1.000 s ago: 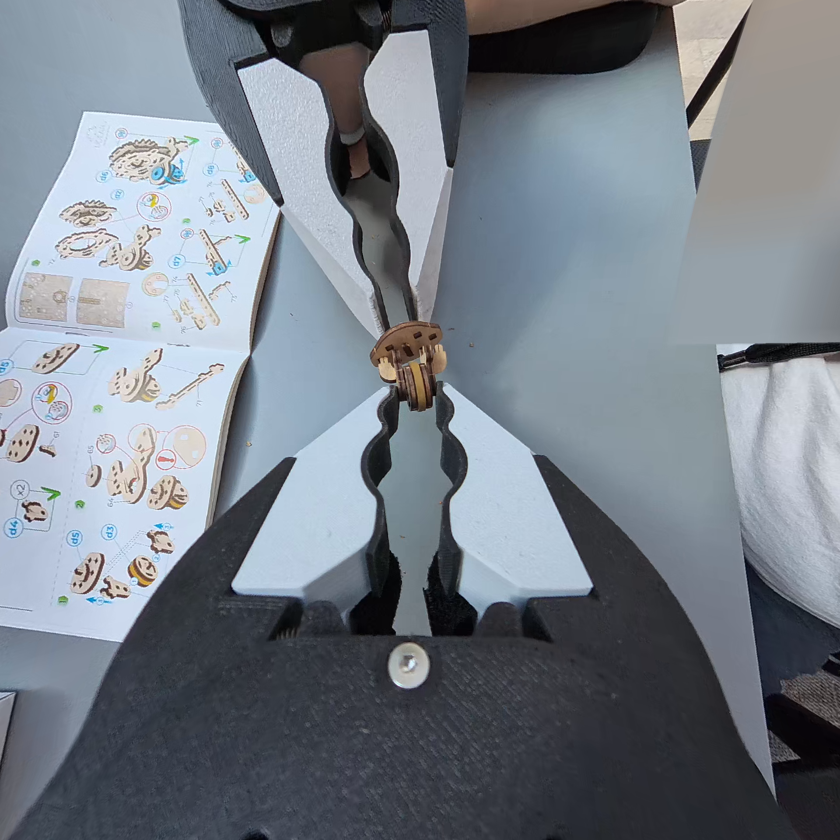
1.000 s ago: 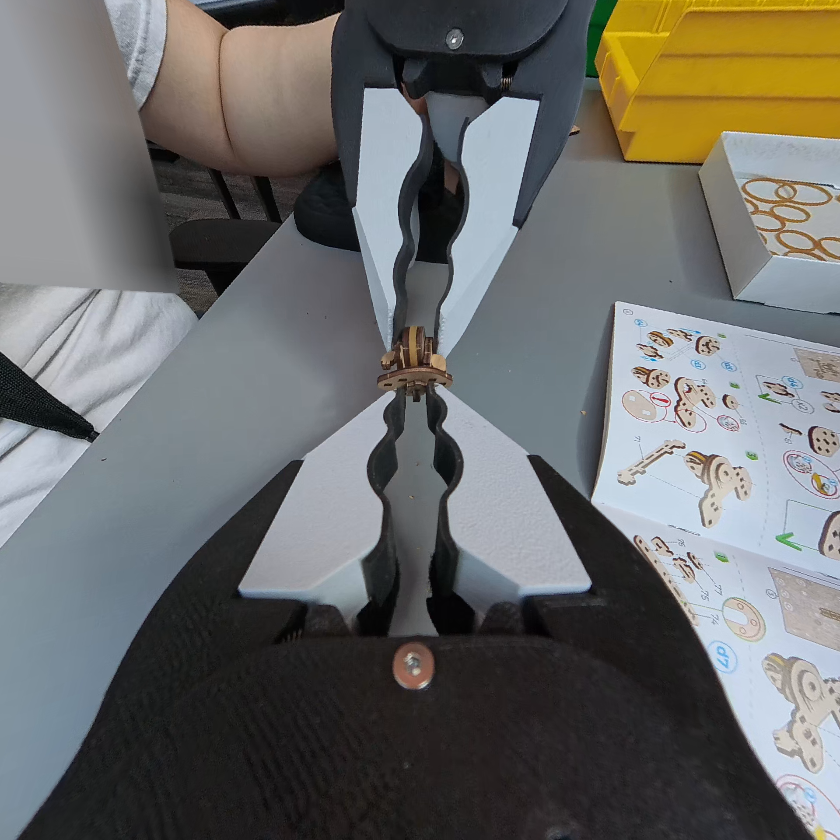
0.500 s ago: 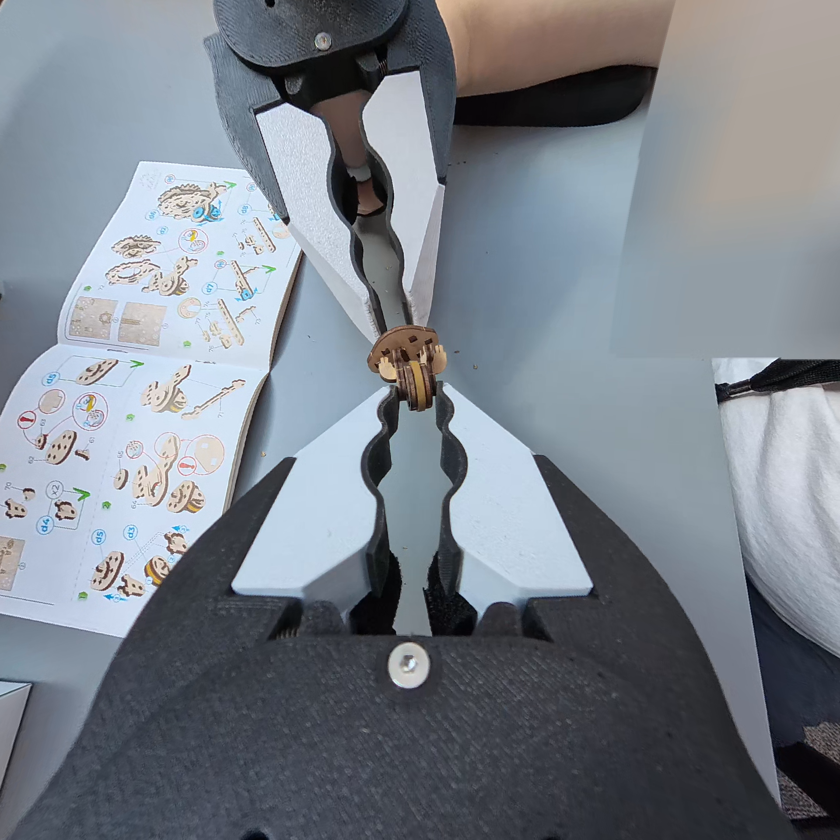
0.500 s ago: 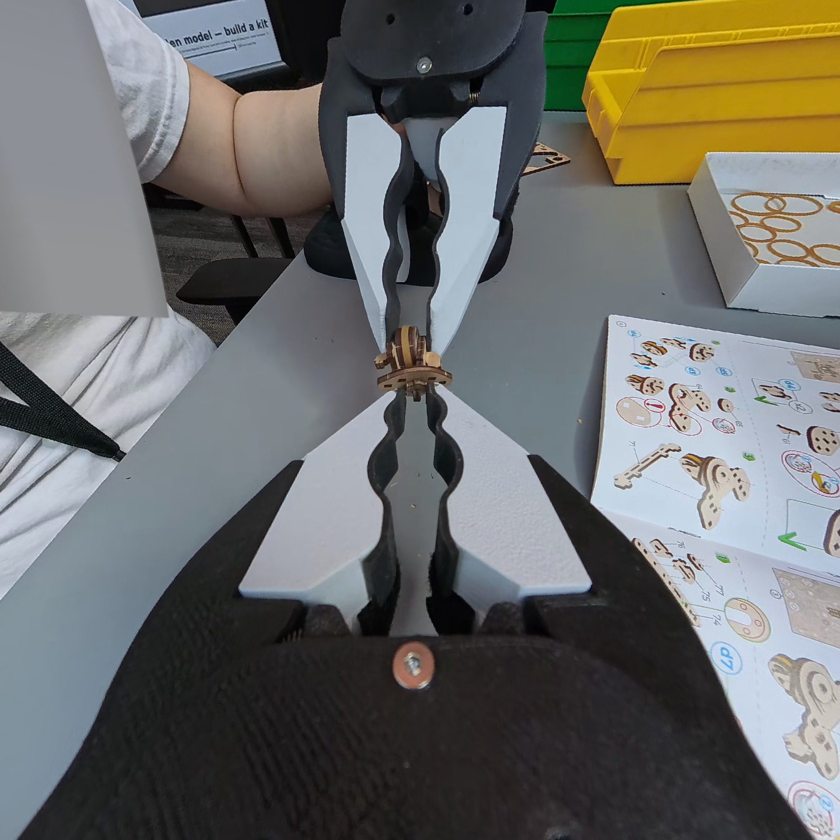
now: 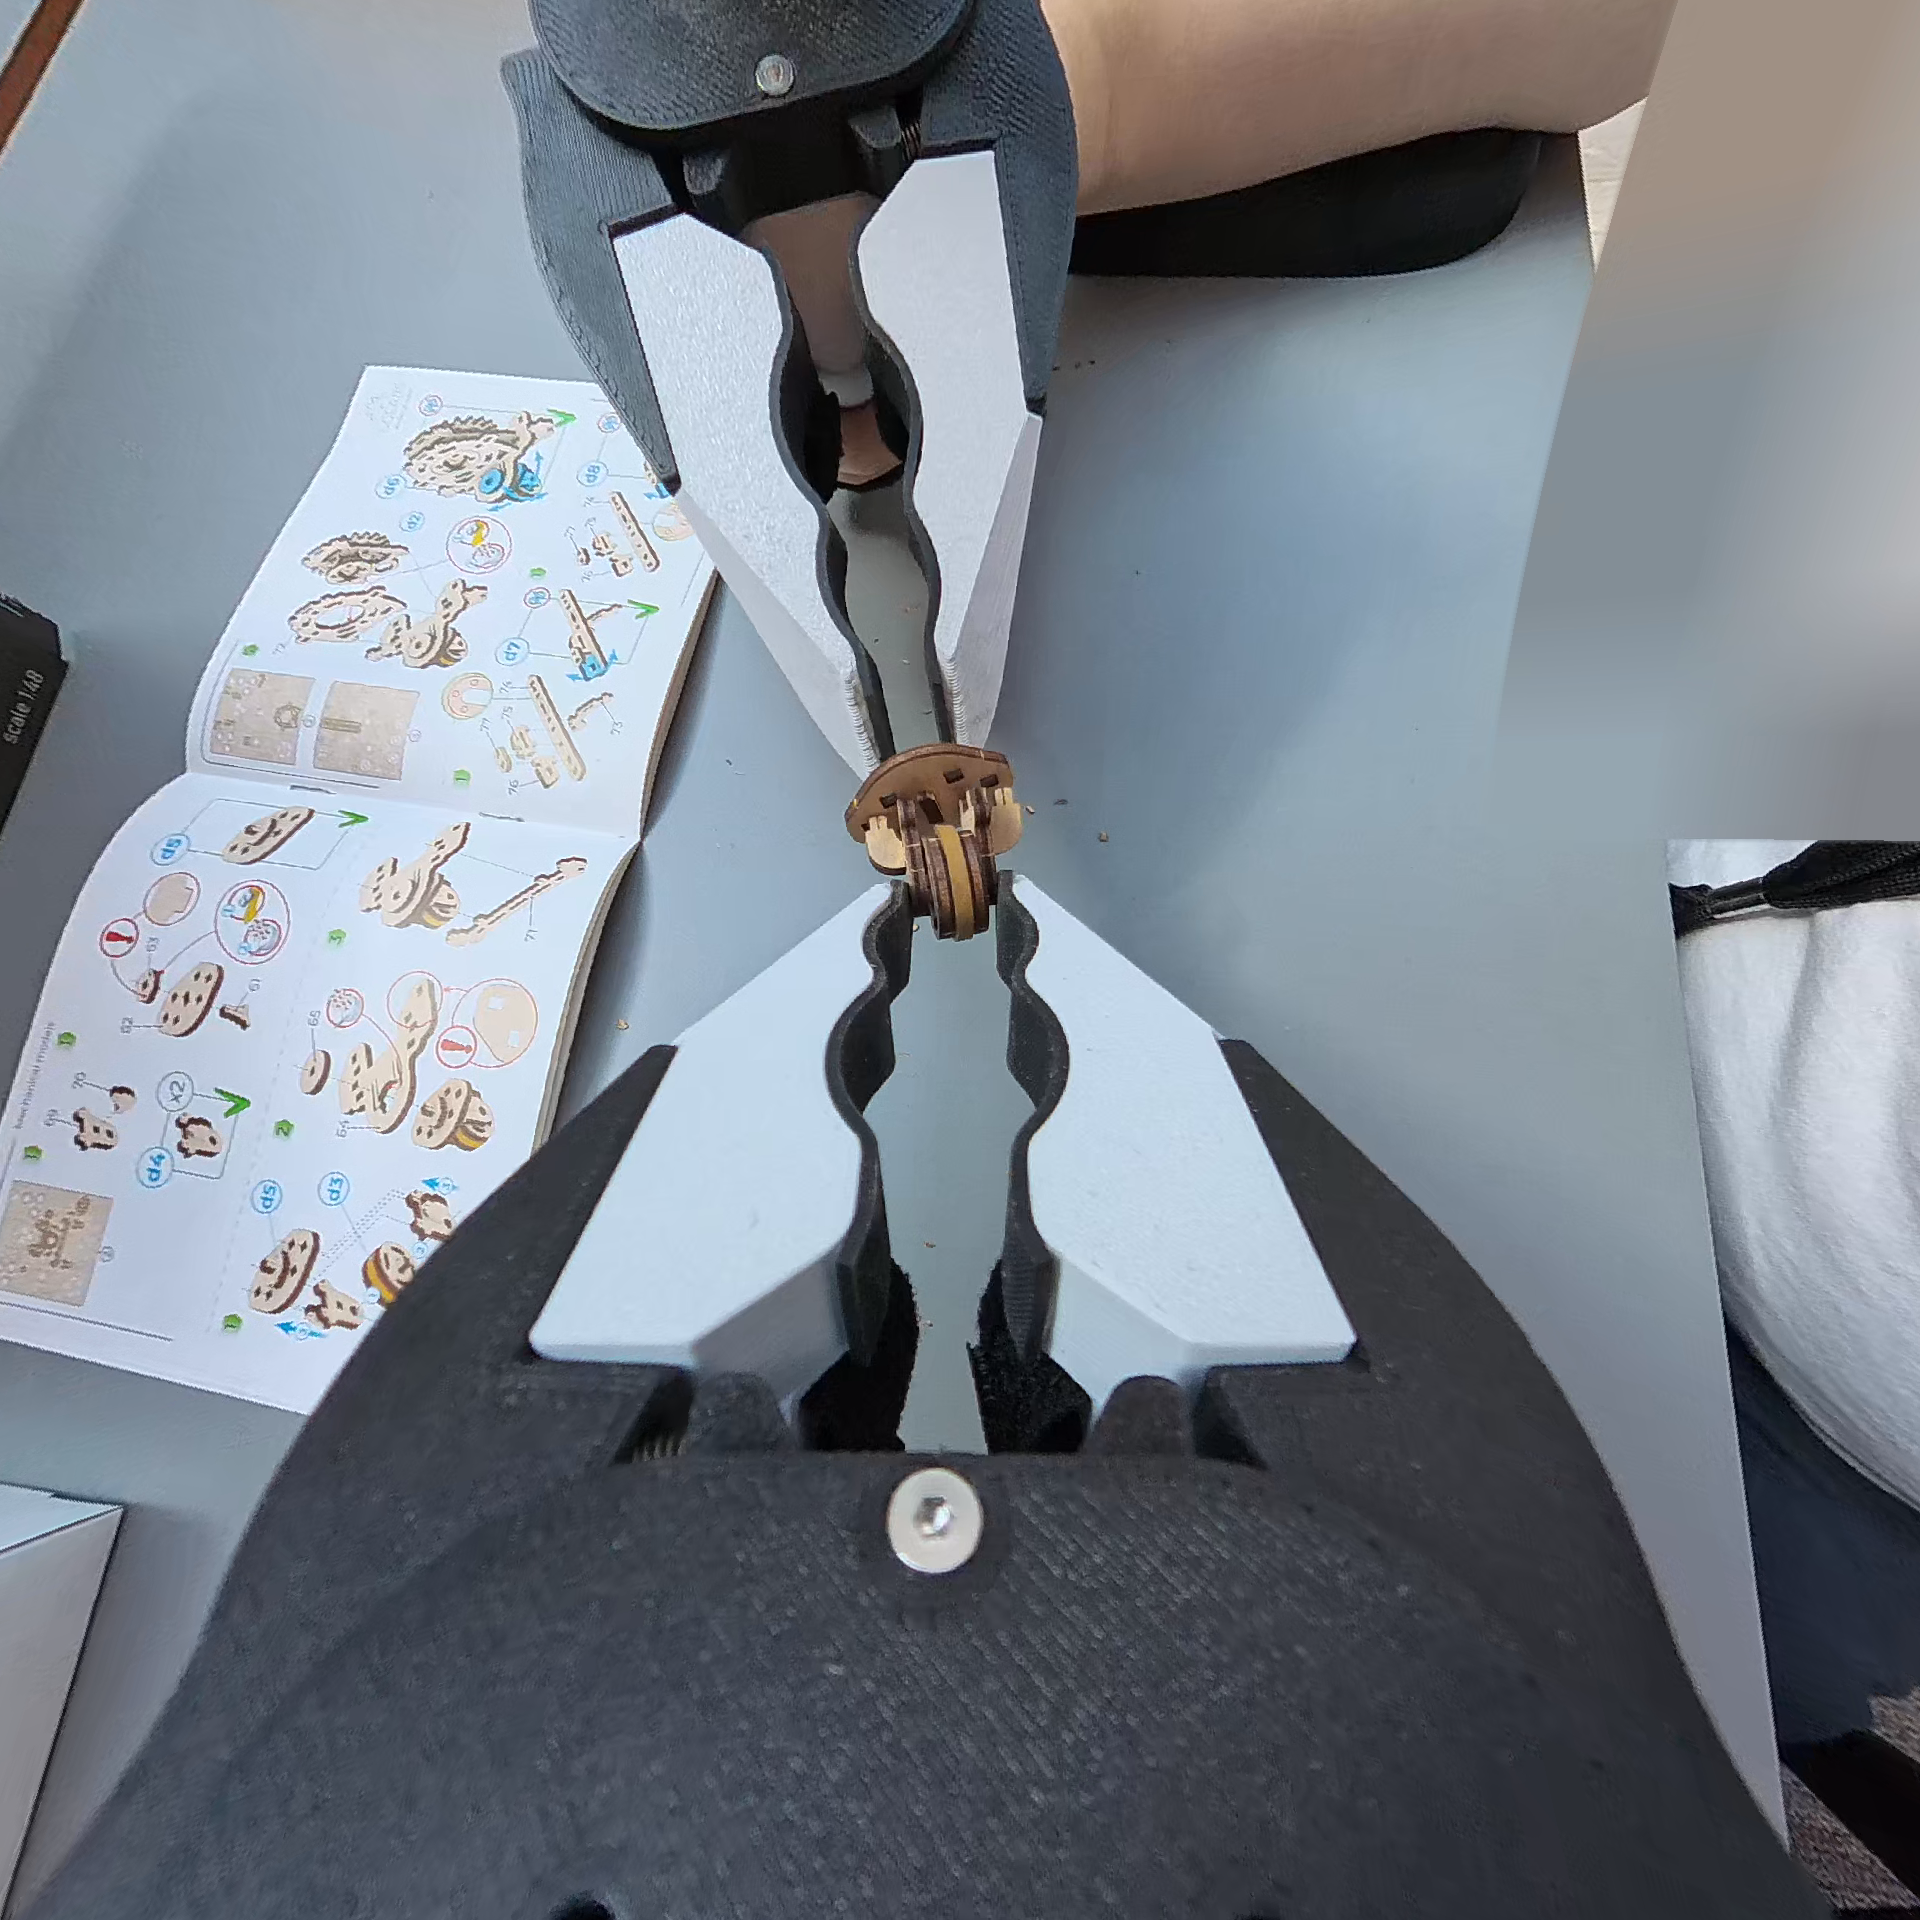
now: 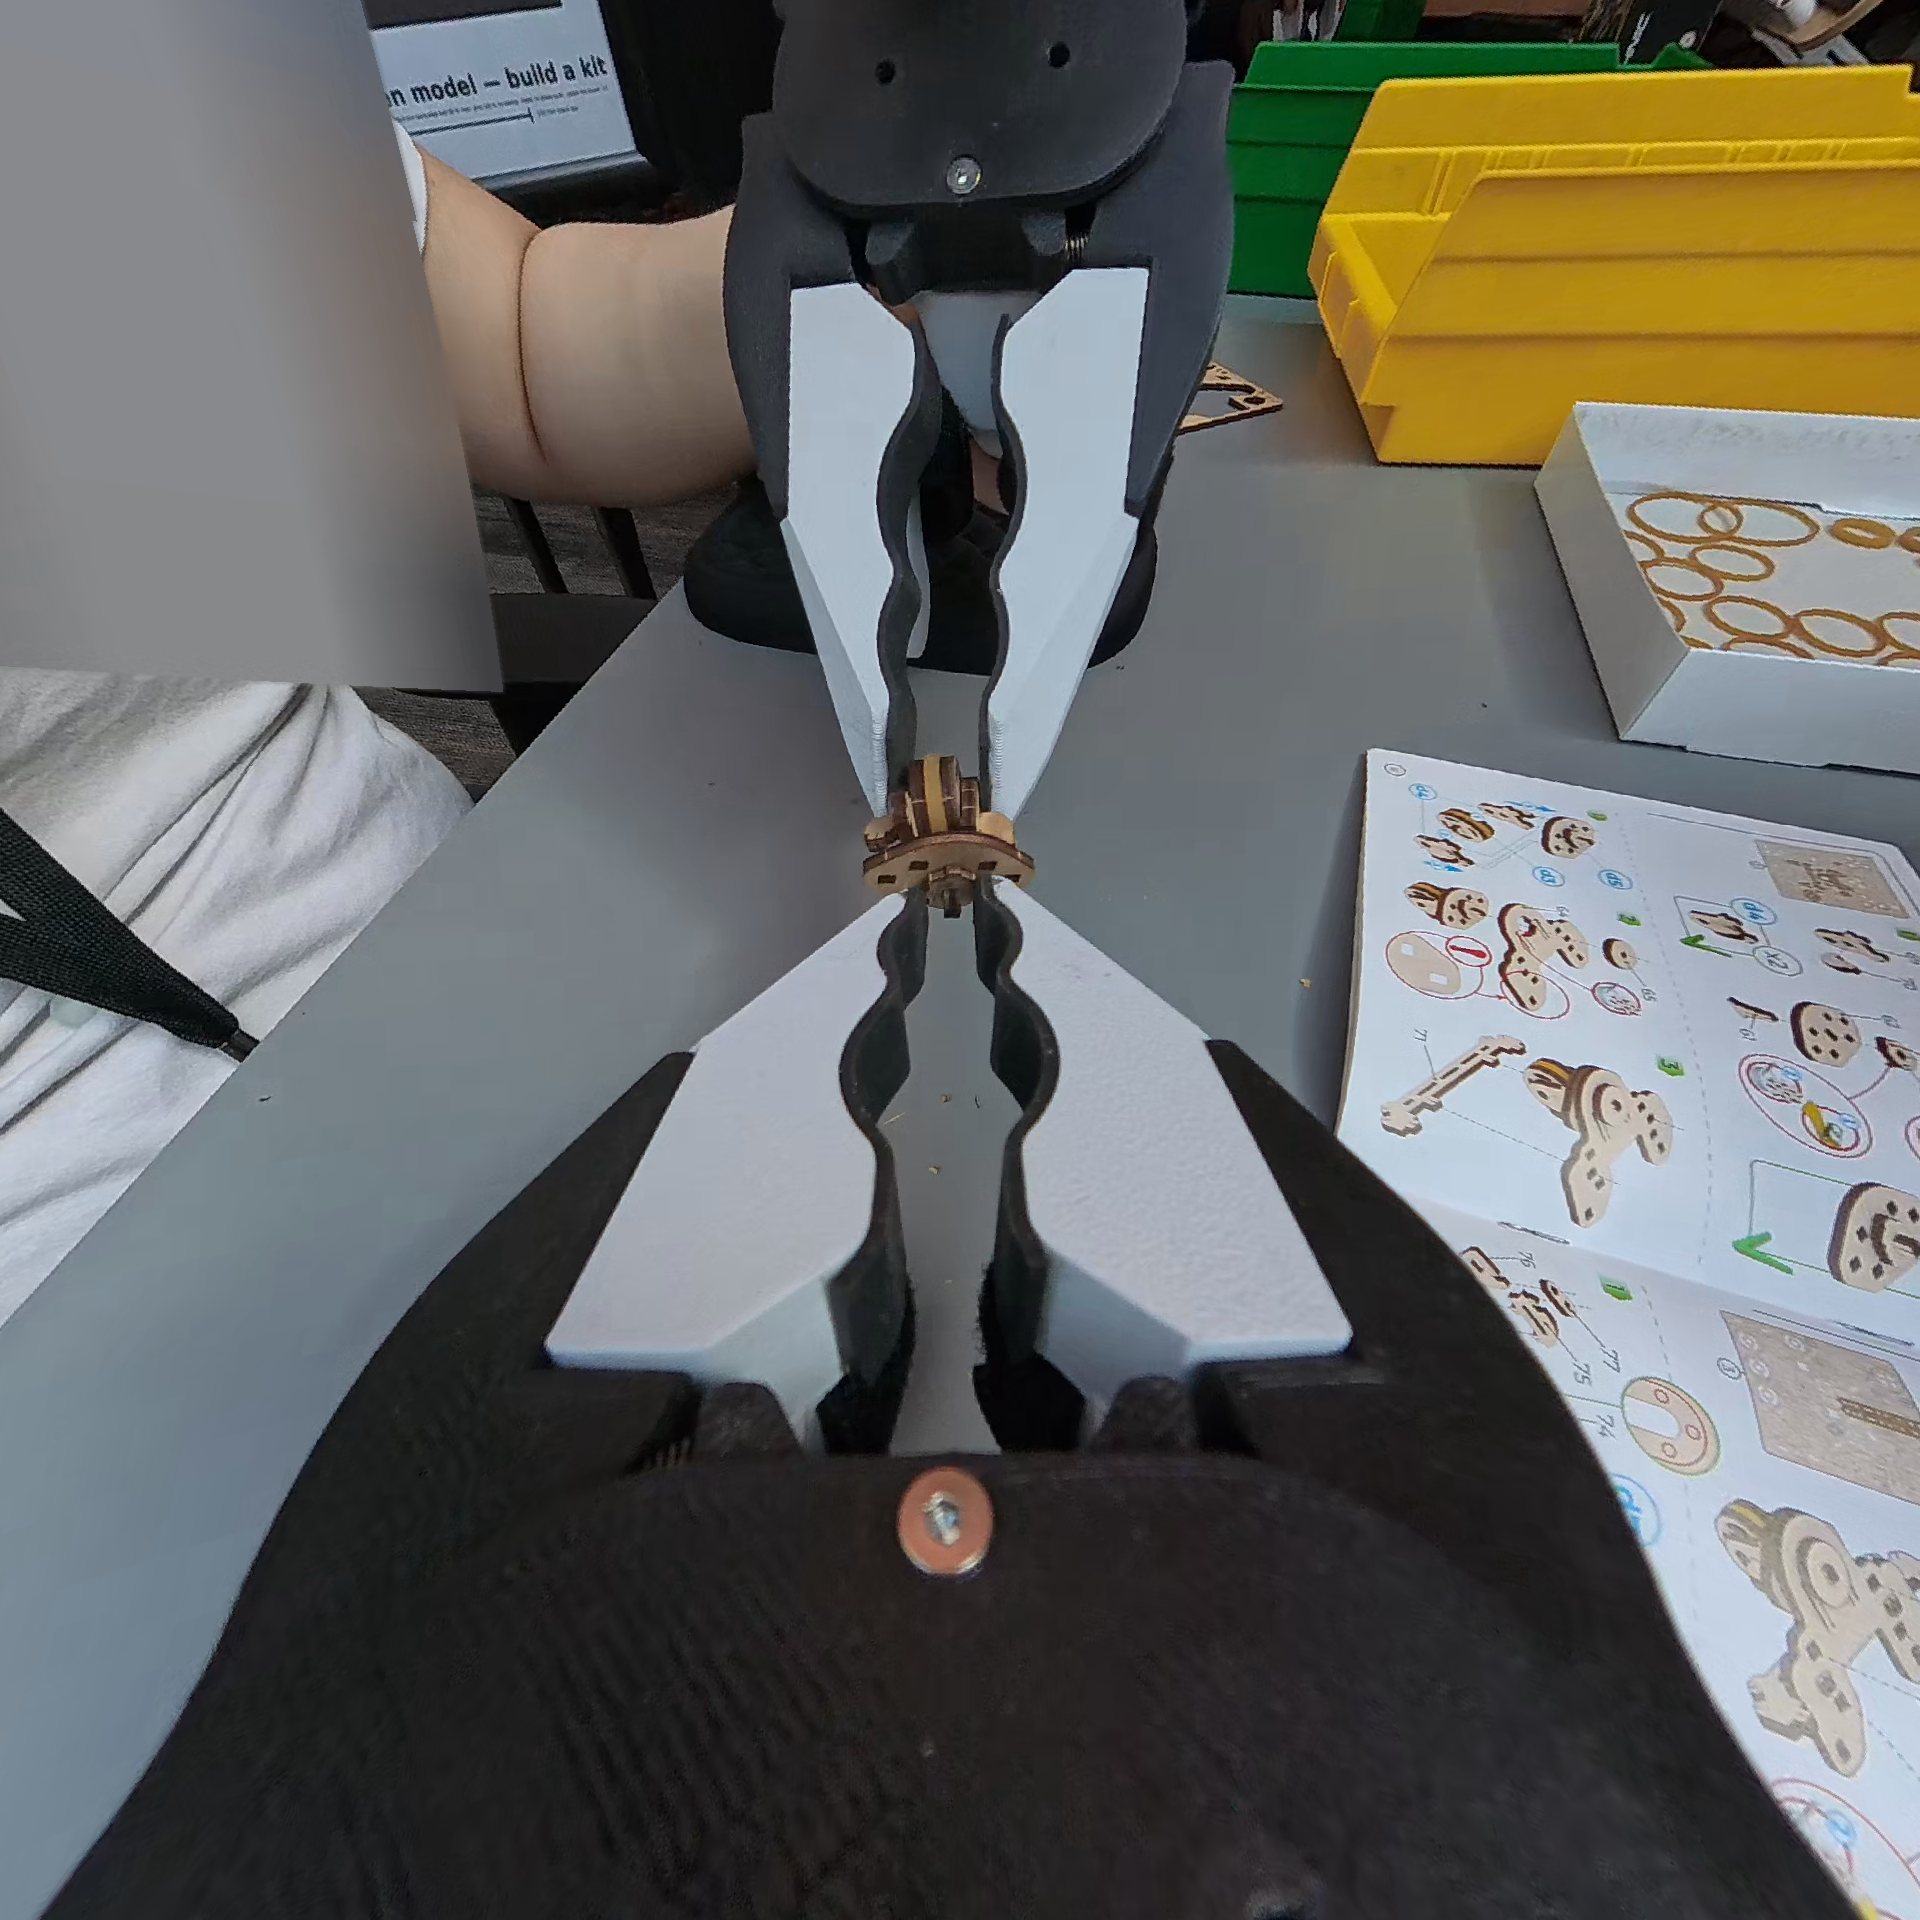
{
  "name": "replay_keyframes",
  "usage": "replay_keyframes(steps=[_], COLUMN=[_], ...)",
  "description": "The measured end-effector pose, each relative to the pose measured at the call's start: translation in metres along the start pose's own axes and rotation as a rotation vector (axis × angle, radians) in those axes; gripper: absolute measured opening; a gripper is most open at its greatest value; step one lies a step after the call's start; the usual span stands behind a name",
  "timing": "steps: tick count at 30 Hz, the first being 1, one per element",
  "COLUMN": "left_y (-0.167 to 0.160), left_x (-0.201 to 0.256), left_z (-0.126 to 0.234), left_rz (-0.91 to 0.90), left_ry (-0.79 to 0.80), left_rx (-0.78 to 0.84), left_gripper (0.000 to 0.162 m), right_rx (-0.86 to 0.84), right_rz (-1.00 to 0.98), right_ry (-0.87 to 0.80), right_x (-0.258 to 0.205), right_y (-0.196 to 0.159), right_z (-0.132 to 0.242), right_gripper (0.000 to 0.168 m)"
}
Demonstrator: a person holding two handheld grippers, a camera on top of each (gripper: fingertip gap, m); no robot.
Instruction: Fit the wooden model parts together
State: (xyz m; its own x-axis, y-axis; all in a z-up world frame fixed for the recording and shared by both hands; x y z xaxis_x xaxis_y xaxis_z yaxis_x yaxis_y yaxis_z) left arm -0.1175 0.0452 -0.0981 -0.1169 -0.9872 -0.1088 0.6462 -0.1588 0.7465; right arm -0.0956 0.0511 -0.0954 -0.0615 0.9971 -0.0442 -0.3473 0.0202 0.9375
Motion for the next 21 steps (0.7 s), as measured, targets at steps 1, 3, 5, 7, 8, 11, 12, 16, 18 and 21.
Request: replay_keyframes(steps=[1, 3, 5, 7, 8, 11, 12, 16, 18, 21], left_y=[0.000, -0.001, -0.002, -0.004, -0.006, -0.010, -0.010, -0.010, -0.010, -0.012], left_x=[0.000, 0.000, 0.001, 0.002, 0.002, 0.004, 0.004, 0.003, 0.003, 0.004], left_z=[0.000, 0.001, 0.000, -0.001, -0.001, -0.004, -0.005, -0.005, -0.006, -0.007], left_rz=[-0.007, -0.022, -0.030, -0.035, -0.041, -0.067, -0.071, -0.071, -0.070, -0.061], left_ry=[0.011, 0.028, 0.032, 0.027, 0.021, 0.015, 0.019, 0.017, 0.016, 0.013], left_rx=[-0.002, -0.015, -0.033, -0.052, -0.063, -0.094, -0.099, -0.107, -0.117, -0.145], left_gripper=[0.014, 0.014, 0.014, 0.014, 0.014, 0.014, 0.014, 0.014, 0.014, 0.014], right_rx=[-0.001, -0.008, -0.015, -0.028, -0.037, -0.052, -0.054, -0.059, -0.062, -0.079], right_rz=[0.006, 0.015, 0.012, 0.005, -0.001, -0.026, -0.035, -0.041, -0.047, -0.053], right_ry=[-0.007, -0.012, -0.010, -0.009, -0.005, 0.015, 0.016, 0.014, 0.014, 0.007], right_x=[0.000, 0.000, 0.000, -0.001, -0.001, -0.003, -0.002, -0.001, -0.001, -0.001], right_y=[0.000, 0.000, -0.001, -0.002, -0.003, -0.007, -0.008, -0.008, -0.008, -0.011], right_z=[0.000, -0.001, -0.002, -0.004, -0.005, -0.007, -0.007, -0.006, -0.006, -0.008], right_gripper=[0.009, 0.009, 0.009, 0.009, 0.009, 0.009, 0.009, 0.009, 0.009, 0.009])
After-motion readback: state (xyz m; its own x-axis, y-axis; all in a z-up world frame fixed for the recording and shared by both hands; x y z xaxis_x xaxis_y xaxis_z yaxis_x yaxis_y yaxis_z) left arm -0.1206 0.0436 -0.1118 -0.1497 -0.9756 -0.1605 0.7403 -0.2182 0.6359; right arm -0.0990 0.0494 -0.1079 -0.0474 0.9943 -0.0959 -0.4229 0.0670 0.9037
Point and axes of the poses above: each gripper's, where its closed fingertips meet, z back along the fingers, y out of its top, x = y × z across the jaws, the point moved 1 cm from there along z, back along the fingers, and after that the axes turned 3 degrees about y, right-handed, at the moved point
